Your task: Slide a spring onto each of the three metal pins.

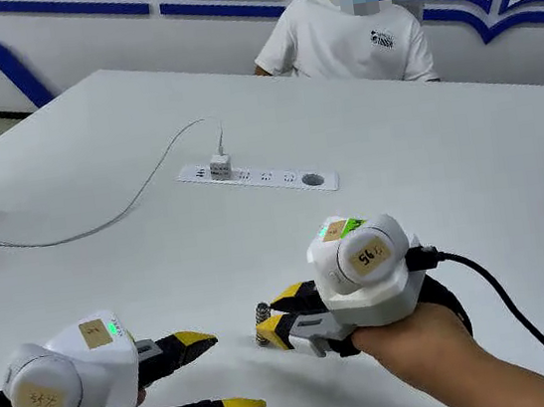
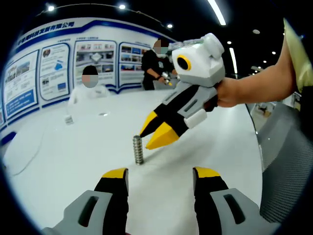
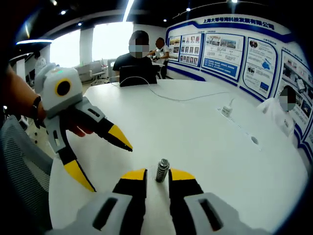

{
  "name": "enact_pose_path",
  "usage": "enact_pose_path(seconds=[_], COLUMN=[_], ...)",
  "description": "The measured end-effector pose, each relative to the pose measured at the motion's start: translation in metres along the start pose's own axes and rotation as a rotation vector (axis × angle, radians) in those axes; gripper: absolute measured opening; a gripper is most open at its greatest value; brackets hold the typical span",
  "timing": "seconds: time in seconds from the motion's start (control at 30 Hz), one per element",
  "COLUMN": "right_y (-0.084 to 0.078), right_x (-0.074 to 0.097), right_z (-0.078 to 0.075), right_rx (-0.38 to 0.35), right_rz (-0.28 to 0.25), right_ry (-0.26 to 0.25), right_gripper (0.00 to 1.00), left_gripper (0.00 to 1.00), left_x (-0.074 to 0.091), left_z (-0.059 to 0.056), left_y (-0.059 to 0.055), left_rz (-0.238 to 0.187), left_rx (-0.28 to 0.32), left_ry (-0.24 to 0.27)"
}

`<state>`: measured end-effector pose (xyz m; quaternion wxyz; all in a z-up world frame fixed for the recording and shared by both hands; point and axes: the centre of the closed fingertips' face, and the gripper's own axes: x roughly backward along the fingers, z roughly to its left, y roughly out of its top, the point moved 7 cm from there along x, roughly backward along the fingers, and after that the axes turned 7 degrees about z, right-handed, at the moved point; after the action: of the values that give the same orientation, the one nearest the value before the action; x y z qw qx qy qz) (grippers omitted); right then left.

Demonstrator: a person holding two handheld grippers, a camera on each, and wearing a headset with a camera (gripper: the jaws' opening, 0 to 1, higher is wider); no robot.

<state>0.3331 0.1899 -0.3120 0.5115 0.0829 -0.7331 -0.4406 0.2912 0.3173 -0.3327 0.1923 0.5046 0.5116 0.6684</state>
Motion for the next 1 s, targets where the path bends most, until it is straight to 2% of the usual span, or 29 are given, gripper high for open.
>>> enact_pose_path(seconds=[0.6, 0.8, 1.0], right_y=[-0.023, -0.035, -0.046], right_x=[0.039, 0.052, 0.066], right_z=[0.021, 0.021, 0.015], right_rx=[-0.014, -0.029, -0.051], right_rz=[-0.028, -0.027, -0.033], right_ry=[-0.022, -0.035, -0.057], right_gripper=[0.21, 0.21, 0.22], left_gripper=[0.56, 0.56, 0.57], left_x=[0.001, 0.002, 0.002], left_z=[-0.005, -0.005, -0.005], left_y=[0.005, 0.005, 0.007], left_rz=[-0.007, -0.005, -0.009], left_rx=[-0.012, -0.014, -0.015], left_ry=[-0.007, -0.006, -0.004])
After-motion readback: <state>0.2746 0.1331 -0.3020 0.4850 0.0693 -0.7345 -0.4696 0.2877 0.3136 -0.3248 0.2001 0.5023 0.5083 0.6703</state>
